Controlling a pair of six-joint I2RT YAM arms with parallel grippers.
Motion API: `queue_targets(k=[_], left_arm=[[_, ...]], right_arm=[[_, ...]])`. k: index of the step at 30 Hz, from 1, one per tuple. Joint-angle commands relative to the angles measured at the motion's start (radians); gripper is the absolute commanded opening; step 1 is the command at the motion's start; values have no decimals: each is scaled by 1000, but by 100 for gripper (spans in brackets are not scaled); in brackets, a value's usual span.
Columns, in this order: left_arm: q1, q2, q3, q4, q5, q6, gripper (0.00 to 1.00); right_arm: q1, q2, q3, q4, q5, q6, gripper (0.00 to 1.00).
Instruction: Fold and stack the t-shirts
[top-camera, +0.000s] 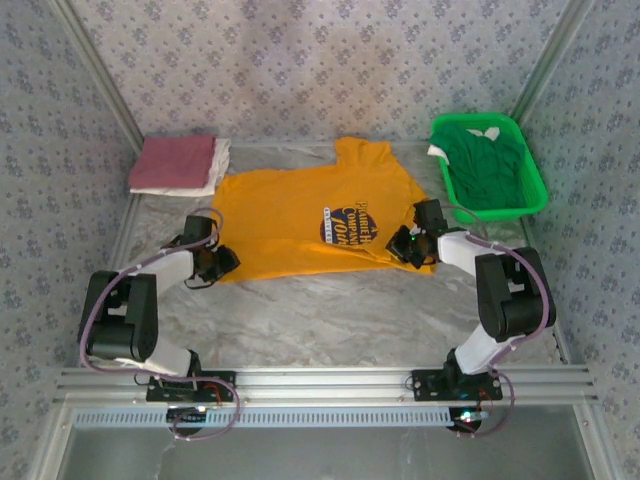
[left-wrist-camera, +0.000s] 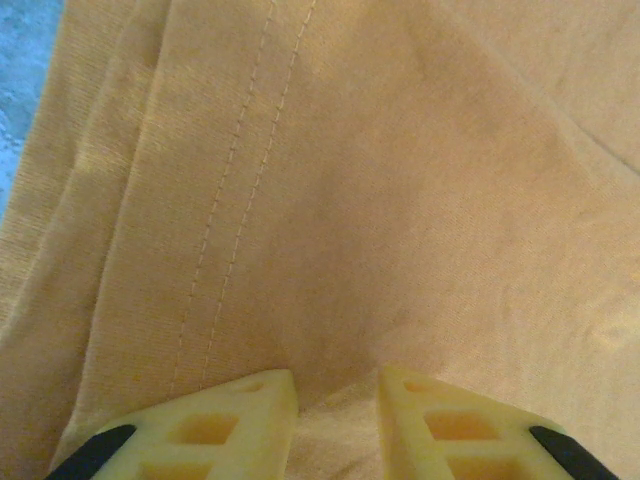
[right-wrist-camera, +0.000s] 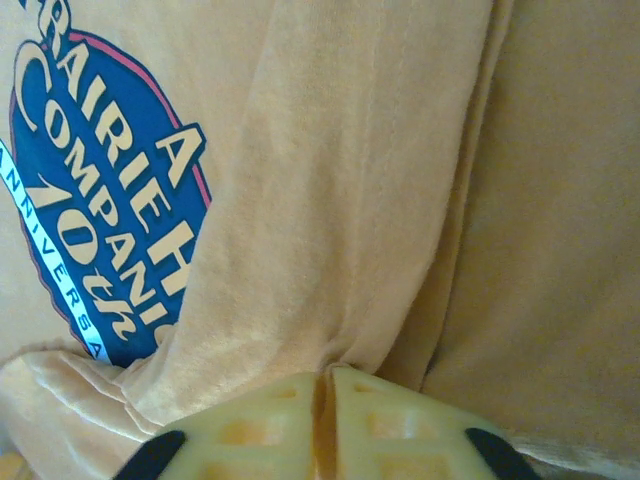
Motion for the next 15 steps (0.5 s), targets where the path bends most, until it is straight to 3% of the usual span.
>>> queue_targets(k=[1, 5, 15], left_arm=[[-1, 26, -31, -84, -54, 19, 29], [-1, 25, -31, -80, -54, 19, 30], [-2, 31, -31, -68, -46, 20, 29]], right_arm=[[6, -18, 21, -6, 23, 5, 8], [11, -24, 83, -51, 64, -32, 0], [39, 92, 301, -127, 119, -119, 0]])
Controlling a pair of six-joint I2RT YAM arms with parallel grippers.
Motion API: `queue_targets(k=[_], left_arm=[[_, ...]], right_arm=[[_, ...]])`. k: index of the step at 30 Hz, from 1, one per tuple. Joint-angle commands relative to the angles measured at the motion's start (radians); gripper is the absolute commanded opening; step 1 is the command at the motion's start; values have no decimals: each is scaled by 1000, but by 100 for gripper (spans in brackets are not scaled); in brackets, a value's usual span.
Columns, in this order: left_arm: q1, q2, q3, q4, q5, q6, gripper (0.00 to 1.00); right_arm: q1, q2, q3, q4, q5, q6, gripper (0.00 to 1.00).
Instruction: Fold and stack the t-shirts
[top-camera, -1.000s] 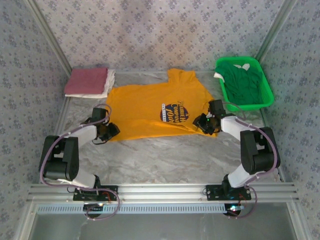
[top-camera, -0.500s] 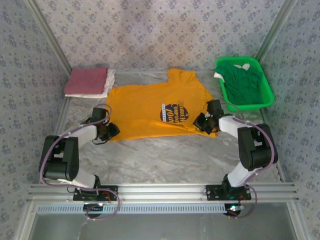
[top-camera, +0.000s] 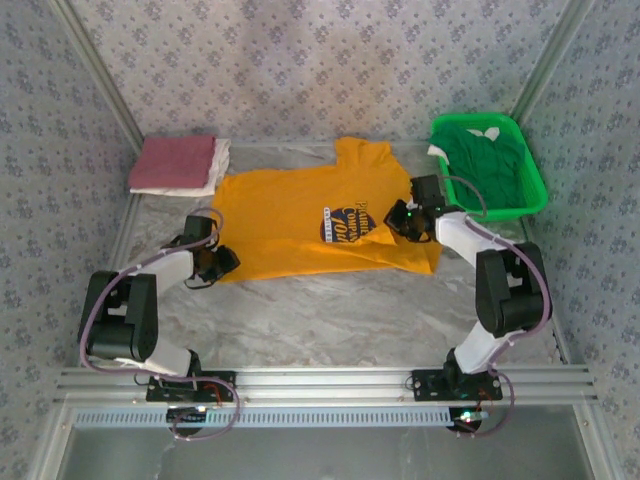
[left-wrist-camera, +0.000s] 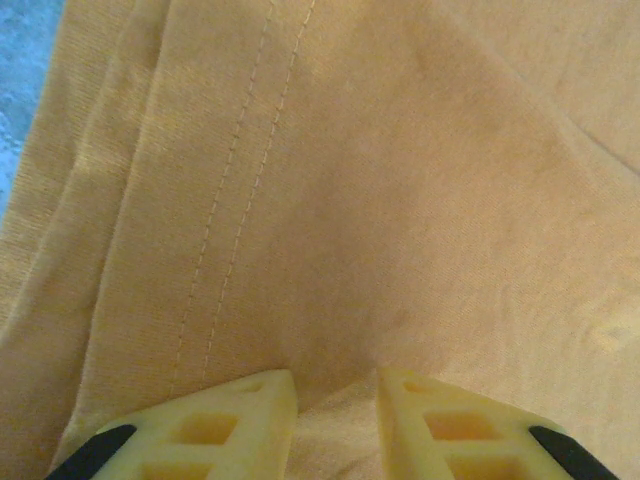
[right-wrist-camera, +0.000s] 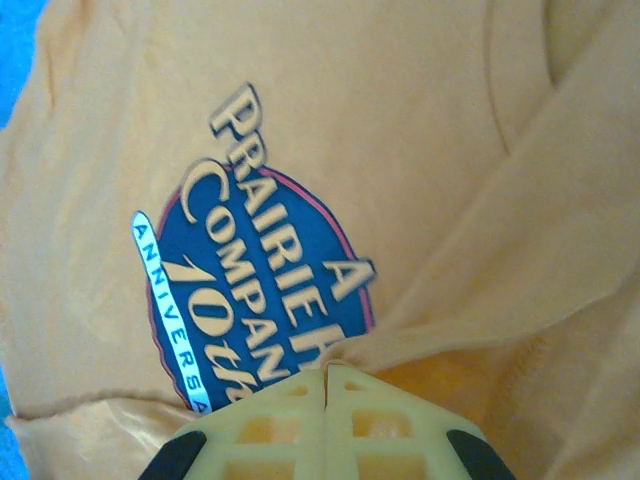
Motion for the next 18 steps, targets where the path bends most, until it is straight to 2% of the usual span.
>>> queue_targets(k=[1, 9, 16, 17, 18], left_arm=[[-1, 31, -31, -69, -45, 21, 29], [-1, 34, -29, -67, -40, 27, 29], [-1, 31, -30, -68, -36, 34, 29], [-1, 31, -29, -69, -37, 35, 29], [-1, 30, -31, -72, -37, 36, 29]], right_arm=[[23, 62, 93, -67, 47, -60, 0], [99, 210, 352, -152, 141, -163, 0], [150, 367, 594, -258, 165, -214, 0], [157, 395, 639, -285, 164, -230, 0], [162, 420, 682, -315, 164, -238, 5]])
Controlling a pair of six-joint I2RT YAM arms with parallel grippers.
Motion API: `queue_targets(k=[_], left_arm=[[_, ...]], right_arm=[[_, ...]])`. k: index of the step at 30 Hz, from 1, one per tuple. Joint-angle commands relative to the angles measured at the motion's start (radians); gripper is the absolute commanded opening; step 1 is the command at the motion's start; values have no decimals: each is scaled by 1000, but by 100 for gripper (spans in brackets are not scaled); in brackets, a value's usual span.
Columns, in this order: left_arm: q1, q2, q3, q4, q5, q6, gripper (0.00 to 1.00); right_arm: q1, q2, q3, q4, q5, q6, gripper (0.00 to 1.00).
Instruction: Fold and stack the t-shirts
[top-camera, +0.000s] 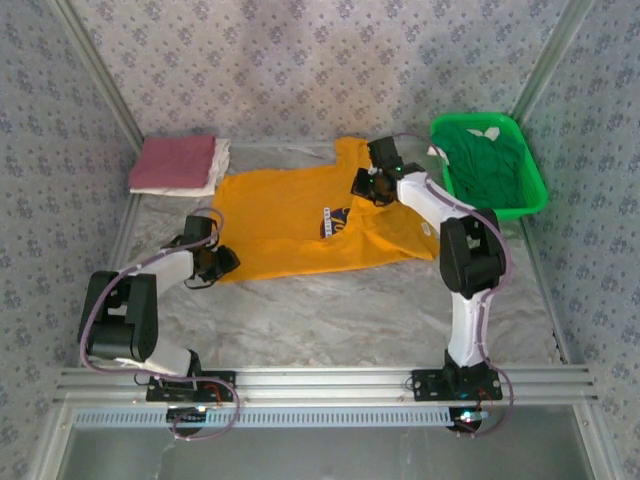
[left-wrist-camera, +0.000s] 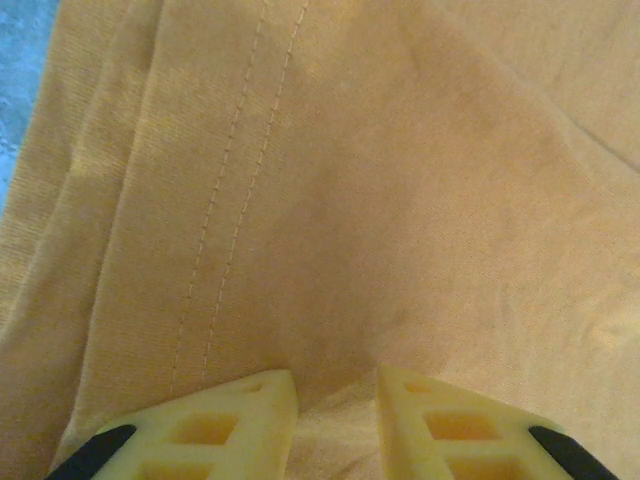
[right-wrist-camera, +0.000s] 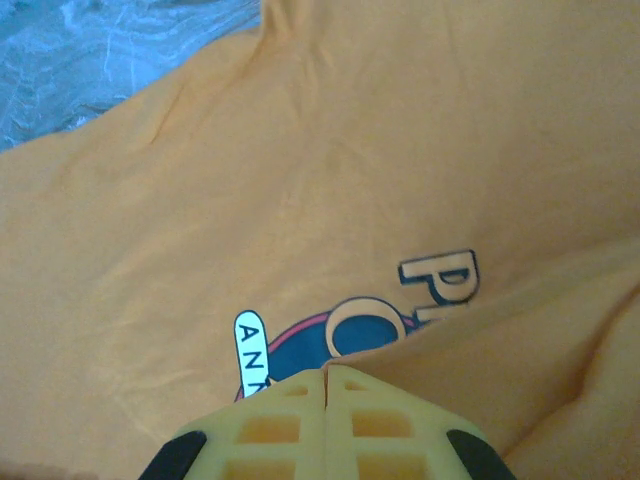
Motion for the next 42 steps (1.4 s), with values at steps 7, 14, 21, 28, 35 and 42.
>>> queue_targets(k=[7, 14, 21, 28, 35, 42], left_arm=[[0, 17, -29, -81, -50, 25, 32], [1, -19, -12, -99, -60, 28, 36], [-2, -29, 18, -109, -52, 37, 37], [-11, -27, 24, -113, -50, 30, 37], [-16, -27, 16, -116, -53, 24, 37], [-17, -27, 18, -117, -58, 24, 37]], right_arm=[[13, 58, 191, -207, -4, -90, 33], [-92, -131, 14, -131, -61, -86, 42], [-205, -143, -154, -47, -208, -11, 42], [-188, -72, -176, -31, -277, 33, 43], [-174, -29, -202, 31, -303, 113, 45], [-154, -25, -253, 99, -327, 188, 46]])
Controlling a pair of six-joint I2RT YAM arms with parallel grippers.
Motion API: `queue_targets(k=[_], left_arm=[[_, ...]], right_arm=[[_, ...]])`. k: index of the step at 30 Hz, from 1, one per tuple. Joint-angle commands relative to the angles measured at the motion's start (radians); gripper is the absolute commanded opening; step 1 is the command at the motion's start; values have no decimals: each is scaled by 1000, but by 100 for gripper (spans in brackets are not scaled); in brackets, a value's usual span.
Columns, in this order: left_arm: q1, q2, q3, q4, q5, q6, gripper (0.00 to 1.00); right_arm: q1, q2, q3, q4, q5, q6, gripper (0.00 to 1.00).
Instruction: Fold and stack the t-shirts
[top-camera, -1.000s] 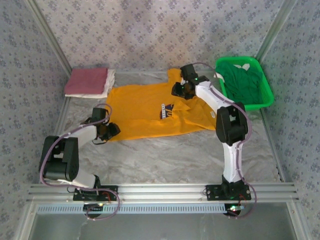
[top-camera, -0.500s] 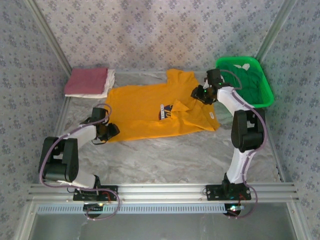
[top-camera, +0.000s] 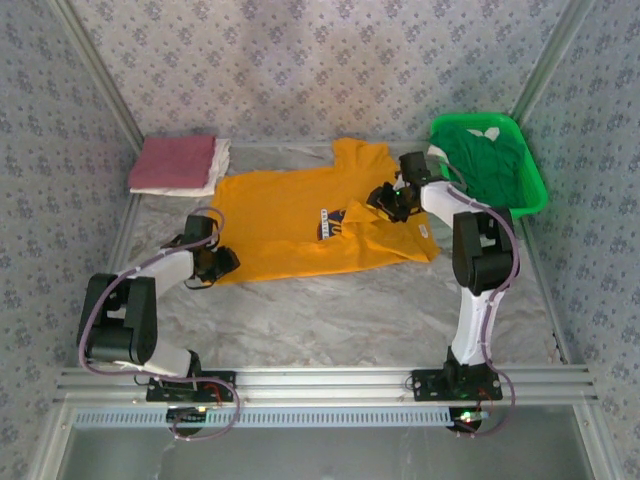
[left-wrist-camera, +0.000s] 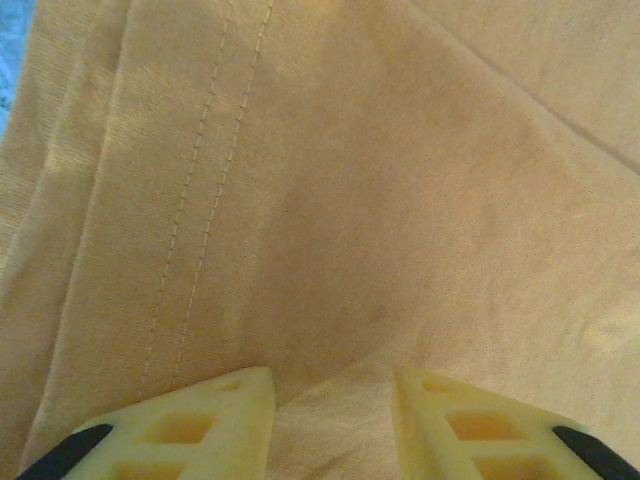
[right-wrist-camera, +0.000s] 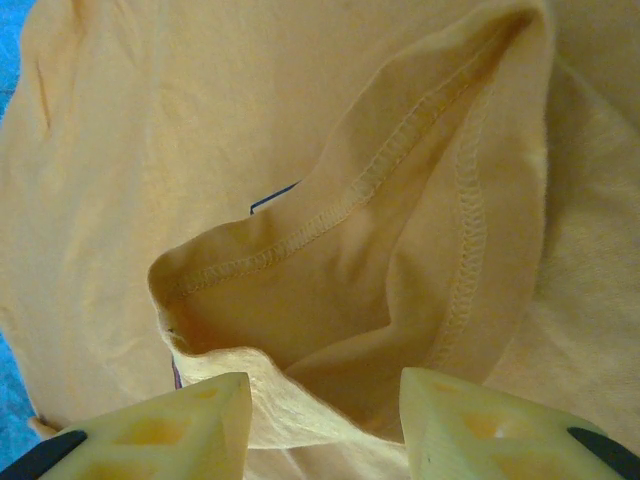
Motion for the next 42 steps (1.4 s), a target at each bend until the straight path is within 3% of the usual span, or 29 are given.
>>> queue_targets(k=[1, 11, 14, 19, 26, 33, 37, 42], left_arm=[[-6, -7, 9, -74, -18, 5, 37], [-6, -5, -4, -64, -22, 8, 37], [-6, -2, -3, -61, -22, 10, 37], [-6, -7, -9, -56, -21, 5, 36], [-6, -8, -9, -55, -26, 7, 36], [-6, 4, 5, -49, -26, 10, 36], [-7, 18, 19, -50, -27, 16, 36], [-6, 23, 29, -50, -29, 19, 36]], right_arm=[[13, 3, -39, 50, -35, 66, 46], [25, -20, -135, 165, -21, 148, 48], [32, -9, -117, 177, -5, 146, 42], [44, 2, -86, 193, 9, 154, 17], [60, 11, 9, 127, 41, 108, 0], [68, 46, 101, 77, 52, 63, 0], [79, 124, 248, -18, 32, -28, 0], [93, 230, 452, -145, -1, -68, 32]])
